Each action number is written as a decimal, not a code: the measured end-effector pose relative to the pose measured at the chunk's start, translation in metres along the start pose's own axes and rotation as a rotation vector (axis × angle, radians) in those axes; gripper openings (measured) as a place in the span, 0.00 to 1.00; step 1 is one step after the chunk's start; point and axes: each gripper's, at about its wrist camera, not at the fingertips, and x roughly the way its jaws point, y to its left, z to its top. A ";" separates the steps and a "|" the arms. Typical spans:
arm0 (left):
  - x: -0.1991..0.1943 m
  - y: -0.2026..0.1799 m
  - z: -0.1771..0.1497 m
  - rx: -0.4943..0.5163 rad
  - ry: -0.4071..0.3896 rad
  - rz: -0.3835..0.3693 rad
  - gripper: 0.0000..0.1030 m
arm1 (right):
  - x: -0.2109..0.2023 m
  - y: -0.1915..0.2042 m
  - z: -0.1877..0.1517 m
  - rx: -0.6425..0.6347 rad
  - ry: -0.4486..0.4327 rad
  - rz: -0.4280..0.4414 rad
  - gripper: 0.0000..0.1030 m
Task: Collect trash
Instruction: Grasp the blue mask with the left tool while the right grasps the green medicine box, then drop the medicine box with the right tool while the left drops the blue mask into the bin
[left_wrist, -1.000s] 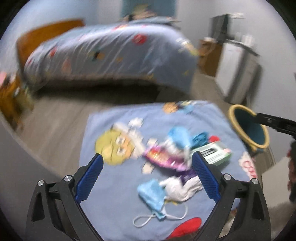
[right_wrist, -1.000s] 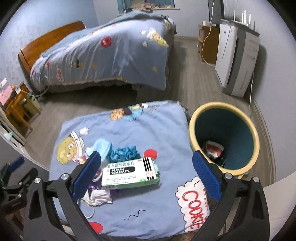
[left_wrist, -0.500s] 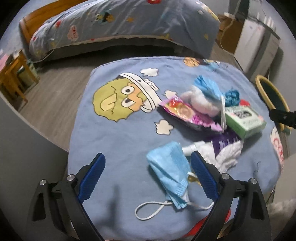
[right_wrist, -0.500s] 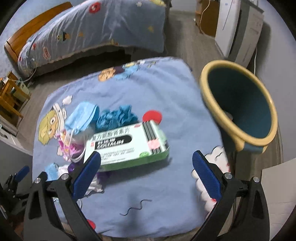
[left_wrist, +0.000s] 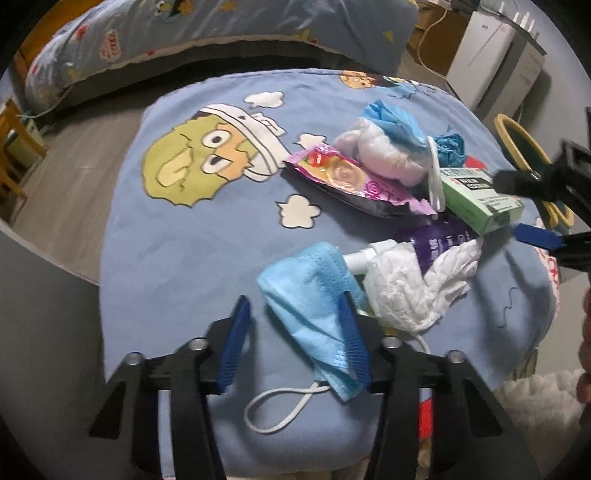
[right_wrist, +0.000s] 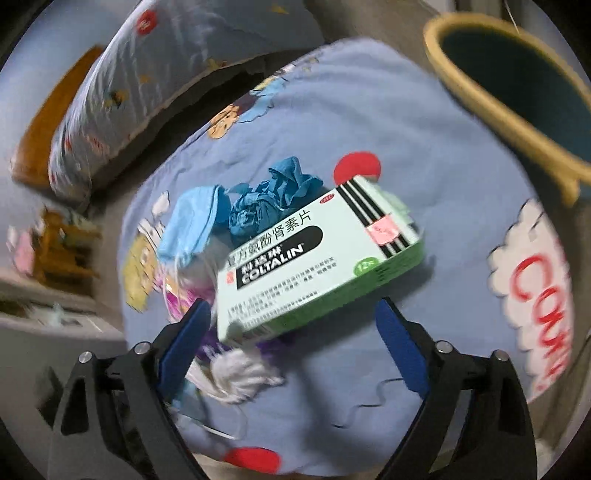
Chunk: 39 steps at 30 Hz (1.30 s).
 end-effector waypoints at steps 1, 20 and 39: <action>0.001 -0.001 0.000 0.006 0.003 -0.007 0.36 | 0.001 -0.005 0.002 0.039 0.004 0.012 0.68; -0.095 -0.016 0.027 0.097 -0.303 0.020 0.09 | -0.127 0.026 0.033 -0.166 -0.237 -0.058 0.18; -0.132 -0.164 0.078 0.360 -0.464 -0.143 0.09 | -0.233 -0.042 0.096 -0.304 -0.480 -0.198 0.18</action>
